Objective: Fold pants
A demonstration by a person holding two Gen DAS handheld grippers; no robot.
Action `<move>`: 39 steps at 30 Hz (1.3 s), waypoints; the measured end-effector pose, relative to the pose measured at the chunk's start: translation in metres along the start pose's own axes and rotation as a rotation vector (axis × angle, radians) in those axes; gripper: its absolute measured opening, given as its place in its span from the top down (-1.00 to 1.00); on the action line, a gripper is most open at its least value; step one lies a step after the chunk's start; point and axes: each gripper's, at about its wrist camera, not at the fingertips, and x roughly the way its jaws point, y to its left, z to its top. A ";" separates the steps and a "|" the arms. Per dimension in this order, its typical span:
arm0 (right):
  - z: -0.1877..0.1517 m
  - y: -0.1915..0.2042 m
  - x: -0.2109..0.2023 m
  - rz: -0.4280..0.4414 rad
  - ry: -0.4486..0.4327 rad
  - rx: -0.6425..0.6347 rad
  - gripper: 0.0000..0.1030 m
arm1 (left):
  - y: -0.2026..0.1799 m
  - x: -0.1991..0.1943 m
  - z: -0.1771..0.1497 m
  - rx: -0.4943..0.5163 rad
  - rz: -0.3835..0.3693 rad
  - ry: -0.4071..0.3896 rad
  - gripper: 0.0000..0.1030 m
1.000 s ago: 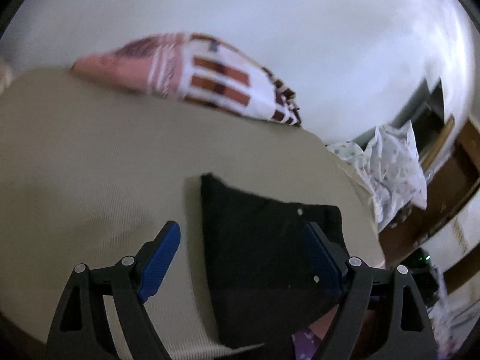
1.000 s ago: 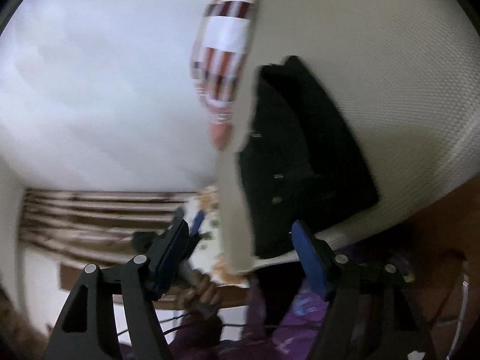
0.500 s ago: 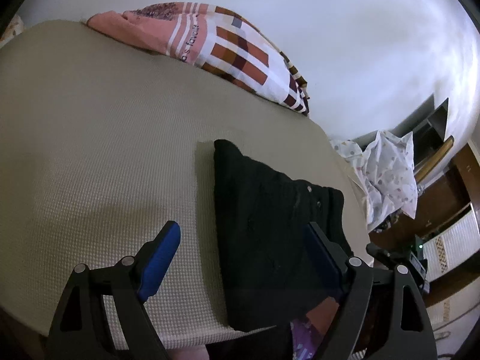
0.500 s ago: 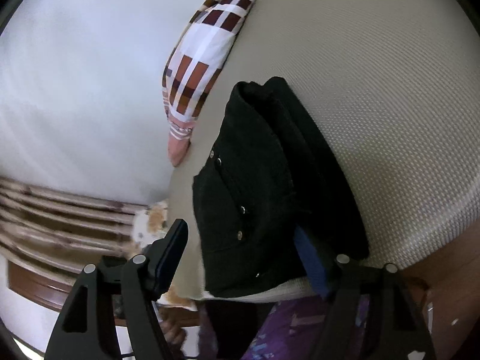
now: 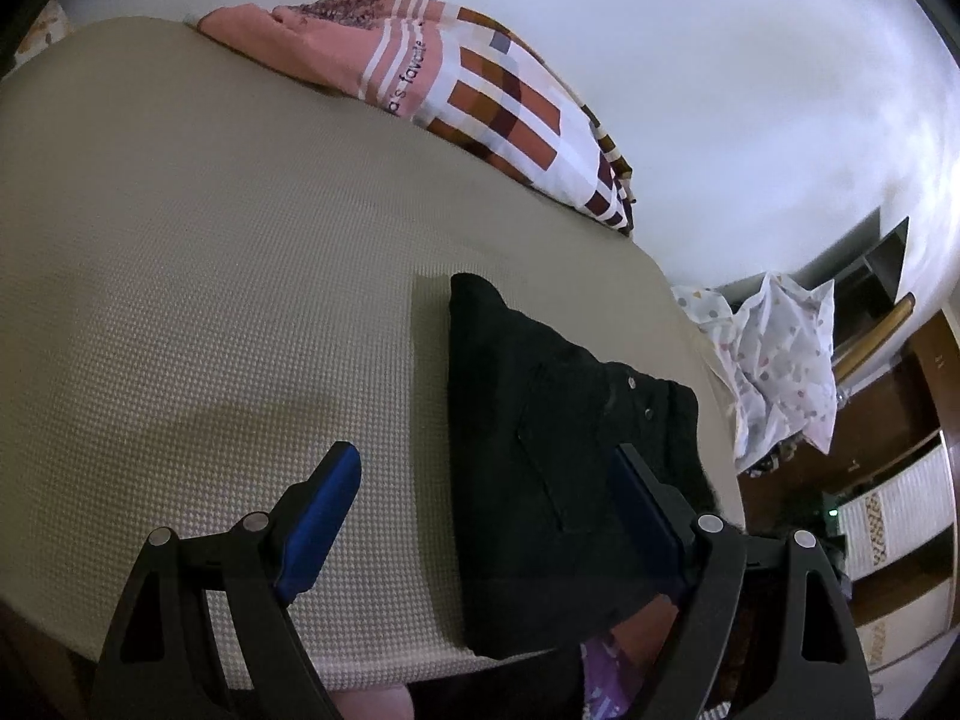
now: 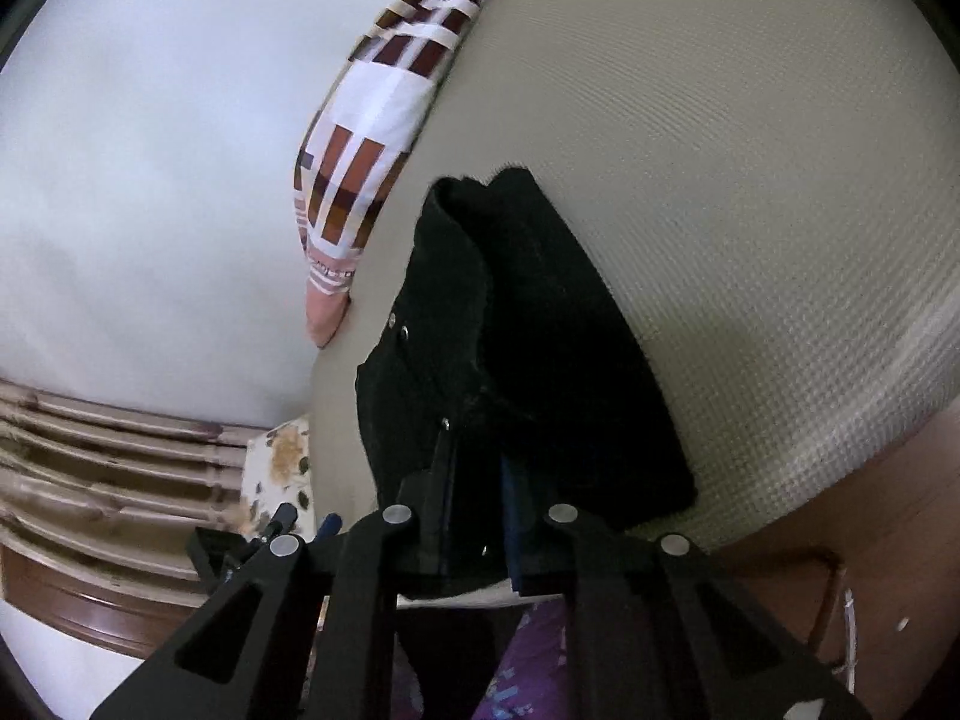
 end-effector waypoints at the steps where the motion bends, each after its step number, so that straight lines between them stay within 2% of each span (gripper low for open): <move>1: 0.000 -0.008 0.001 -0.027 0.013 0.034 0.67 | 0.000 0.000 0.000 -0.001 -0.001 0.000 -0.63; 5: 0.001 -0.018 0.003 -0.004 0.000 0.128 0.63 | 0.001 0.003 0.000 -0.006 -0.001 0.010 -0.63; 7: 0.003 -0.010 0.007 -0.005 -0.024 0.112 0.33 | 0.002 0.006 -0.001 -0.011 -0.002 0.023 -0.63; 9: 0.005 0.001 0.011 -0.011 -0.044 0.083 0.14 | 0.003 0.008 -0.002 -0.019 -0.003 0.033 -0.63; 10: 0.006 0.004 0.014 -0.026 -0.048 0.075 0.16 | 0.003 0.009 -0.002 -0.021 -0.005 0.036 -0.63; 11: 0.006 0.005 0.015 -0.038 -0.050 0.077 0.27 | 0.002 0.009 -0.002 -0.021 -0.005 0.035 -0.63; 12: 0.007 0.006 0.015 -0.054 -0.054 0.072 0.62 | 0.002 0.008 -0.002 -0.019 -0.002 0.033 -0.63; 14: 0.007 0.008 0.010 -0.069 -0.064 0.043 0.64 | 0.002 0.007 -0.001 -0.016 -0.003 0.027 -0.63; 17: 0.005 0.018 -0.004 0.002 -0.086 0.041 0.66 | 0.002 0.005 0.001 -0.019 -0.004 0.023 -0.63; 19: 0.001 0.037 -0.019 0.036 -0.103 -0.001 0.76 | 0.001 0.003 0.002 -0.016 -0.005 0.019 -0.63; 22: -0.007 0.050 -0.037 0.033 -0.122 -0.054 0.77 | -0.002 0.002 0.003 0.000 -0.004 0.014 -0.63; 24: -0.014 0.028 -0.033 0.000 -0.098 -0.012 0.78 | -0.004 0.005 0.002 0.005 0.000 0.021 -0.63; 25: -0.017 0.004 -0.028 -0.014 -0.076 0.056 0.79 | -0.004 0.009 0.001 0.003 0.000 0.034 -0.63; 28: -0.017 -0.034 -0.021 0.035 -0.058 0.177 0.81 | -0.006 0.017 -0.003 0.010 0.007 0.067 -0.63; 31: -0.012 -0.016 -0.021 0.020 -0.052 0.097 0.79 | -0.011 0.023 -0.007 0.025 0.006 0.086 -0.63; 35: -0.006 -0.023 -0.018 0.030 -0.020 0.111 0.78 | -0.023 0.031 -0.009 0.057 -0.003 0.091 -0.63; 37: -0.005 -0.022 -0.018 0.054 -0.009 0.112 0.62 | -0.029 0.040 -0.010 0.080 0.001 0.107 -0.63; 39: -0.003 -0.019 -0.026 0.061 -0.024 0.109 0.58 | -0.034 0.051 -0.013 0.095 -0.013 0.141 -0.63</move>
